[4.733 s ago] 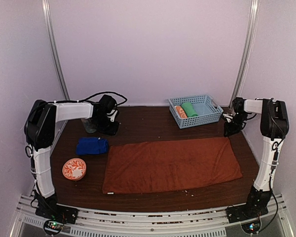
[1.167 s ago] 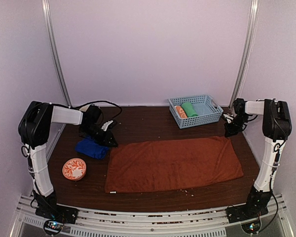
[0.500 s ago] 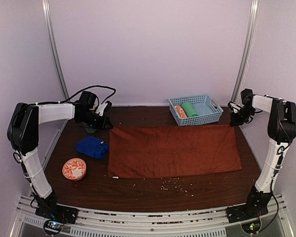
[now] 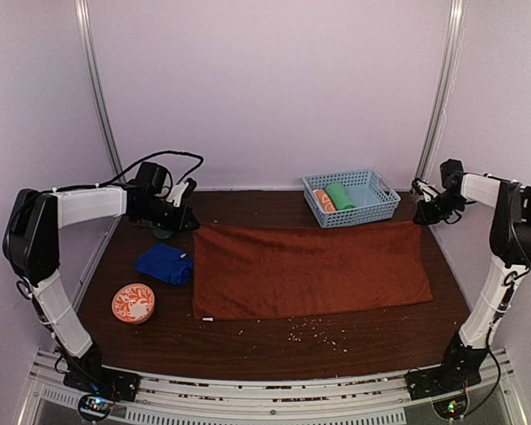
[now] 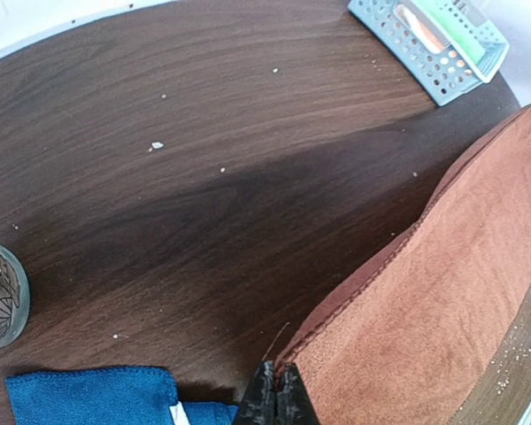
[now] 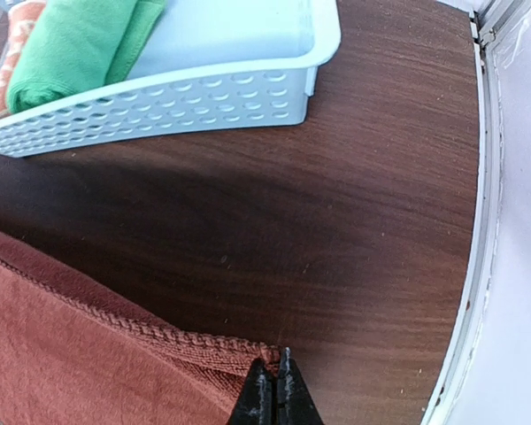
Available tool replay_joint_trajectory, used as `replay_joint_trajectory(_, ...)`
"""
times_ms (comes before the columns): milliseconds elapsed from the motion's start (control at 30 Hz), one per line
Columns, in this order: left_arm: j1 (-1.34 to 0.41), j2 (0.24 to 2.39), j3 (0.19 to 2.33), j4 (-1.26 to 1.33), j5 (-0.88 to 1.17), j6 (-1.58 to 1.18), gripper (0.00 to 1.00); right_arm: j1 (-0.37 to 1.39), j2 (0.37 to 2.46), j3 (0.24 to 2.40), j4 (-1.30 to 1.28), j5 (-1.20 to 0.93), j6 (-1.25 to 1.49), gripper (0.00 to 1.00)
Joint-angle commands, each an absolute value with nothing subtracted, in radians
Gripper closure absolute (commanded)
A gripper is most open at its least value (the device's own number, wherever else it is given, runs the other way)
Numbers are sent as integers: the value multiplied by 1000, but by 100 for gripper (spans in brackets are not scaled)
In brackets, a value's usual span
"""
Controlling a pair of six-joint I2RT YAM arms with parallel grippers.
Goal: Roll the towels
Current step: Fold the towel at the center of the board.
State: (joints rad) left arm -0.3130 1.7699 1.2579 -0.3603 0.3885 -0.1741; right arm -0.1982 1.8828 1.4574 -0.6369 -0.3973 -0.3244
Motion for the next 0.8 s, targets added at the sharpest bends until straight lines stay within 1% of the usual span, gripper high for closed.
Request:
replay_joint_trajectory(0, -307, 1725, 1211, -303, 438, -182, 100, -222, 1781, 1370, -568, -450, -358, 100)
replay_joint_trajectory(200, -307, 1687, 1152, -306, 431, -177, 100, -264, 1741, 1300, -551, -488, -369, 100)
replay_joint_trajectory(333, -306, 1675, 1108, -291, 438, -187, 100, -297, 1720, 1250, -532, -554, -372, 100)
replay_joint_trajectory(533, -306, 1632, 1056, -263, 473, -212, 100, -299, 1684, 1178, -558, -669, -461, 100)
replay_joint_trajectory(767, -307, 1594, 1009, -274, 481, -218, 100, -301, 1645, 1131, -573, -680, -496, 100)
